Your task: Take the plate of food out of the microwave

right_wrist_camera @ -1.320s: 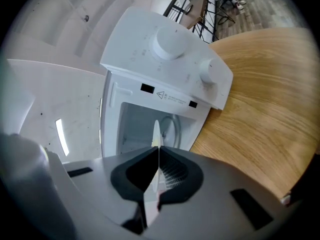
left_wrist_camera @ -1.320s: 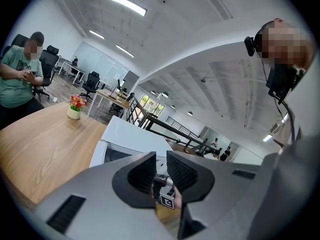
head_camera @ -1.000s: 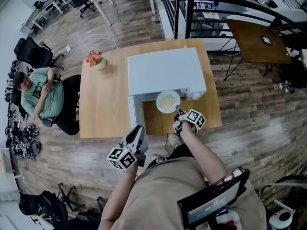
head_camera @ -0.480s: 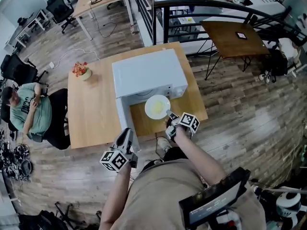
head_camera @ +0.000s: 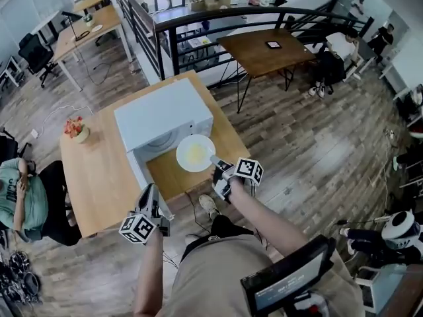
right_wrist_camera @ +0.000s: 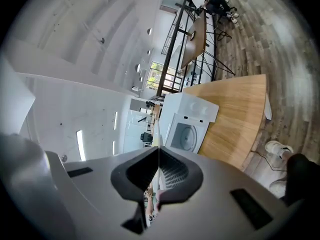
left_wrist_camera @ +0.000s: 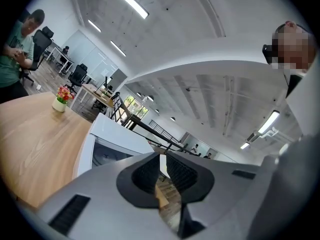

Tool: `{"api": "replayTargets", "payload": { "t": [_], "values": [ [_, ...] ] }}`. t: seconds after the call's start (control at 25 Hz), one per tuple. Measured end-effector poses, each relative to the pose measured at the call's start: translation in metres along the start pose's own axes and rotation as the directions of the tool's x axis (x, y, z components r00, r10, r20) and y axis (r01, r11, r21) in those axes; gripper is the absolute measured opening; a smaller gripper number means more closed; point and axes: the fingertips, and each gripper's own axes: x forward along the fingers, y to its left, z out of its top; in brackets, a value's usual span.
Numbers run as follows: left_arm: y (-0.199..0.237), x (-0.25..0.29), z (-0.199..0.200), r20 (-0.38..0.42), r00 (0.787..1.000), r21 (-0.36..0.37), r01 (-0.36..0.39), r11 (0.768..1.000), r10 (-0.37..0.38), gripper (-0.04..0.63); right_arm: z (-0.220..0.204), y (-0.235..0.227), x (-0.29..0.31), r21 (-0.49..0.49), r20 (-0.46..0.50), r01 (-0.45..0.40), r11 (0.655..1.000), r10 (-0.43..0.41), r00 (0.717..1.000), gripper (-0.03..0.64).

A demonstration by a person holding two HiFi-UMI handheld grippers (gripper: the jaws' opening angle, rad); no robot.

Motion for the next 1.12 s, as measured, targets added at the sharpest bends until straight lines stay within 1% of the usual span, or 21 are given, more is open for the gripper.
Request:
{"api": "replayTargets", "payload": {
  "t": [0.2,0.36,0.48,0.6,0.76,0.84,0.96,1.12],
  "values": [
    [-0.012,-0.001,0.0,-0.006,1.0,0.012,0.025,1.0,-0.025,0.006,0.012,0.028,-0.037,0.008,0.036,-0.049,0.999,0.048,0.998,0.014],
    [-0.023,0.003,0.001,-0.016,0.999,0.02,0.042,0.999,-0.041,0.005,0.022,0.047,-0.06,0.013,0.052,-0.082,0.997,0.081,0.995,0.014],
    [-0.034,0.006,-0.002,-0.023,0.999,0.028,0.05,0.998,-0.049,0.005,0.029,0.054,-0.075,0.011,0.046,-0.094,0.995,0.094,0.995,0.014],
    [-0.042,0.02,-0.004,-0.029,0.998,0.034,0.05,0.998,-0.049,0.005,0.045,0.058,-0.085,0.011,0.041,-0.111,0.994,0.11,0.993,0.014],
    [-0.046,0.042,-0.008,-0.027,0.999,0.016,0.022,1.0,-0.022,0.005,0.071,0.057,-0.091,0.022,0.031,-0.116,0.993,0.116,0.993,0.014],
    [-0.046,0.047,-0.008,-0.026,1.0,0.008,0.017,1.0,-0.017,0.005,0.077,0.059,-0.092,0.011,0.027,-0.118,0.993,0.117,0.993,0.014],
    [-0.048,0.056,-0.011,-0.033,0.999,0.015,0.021,1.0,-0.021,0.005,0.085,0.061,-0.094,-0.01,0.024,-0.12,0.993,0.12,0.992,0.014],
    [-0.051,0.071,-0.018,-0.044,0.999,0.019,0.007,1.0,-0.007,0.005,0.098,0.053,-0.093,-0.008,0.015,-0.118,0.993,0.118,0.993,0.014]
  ]
}}
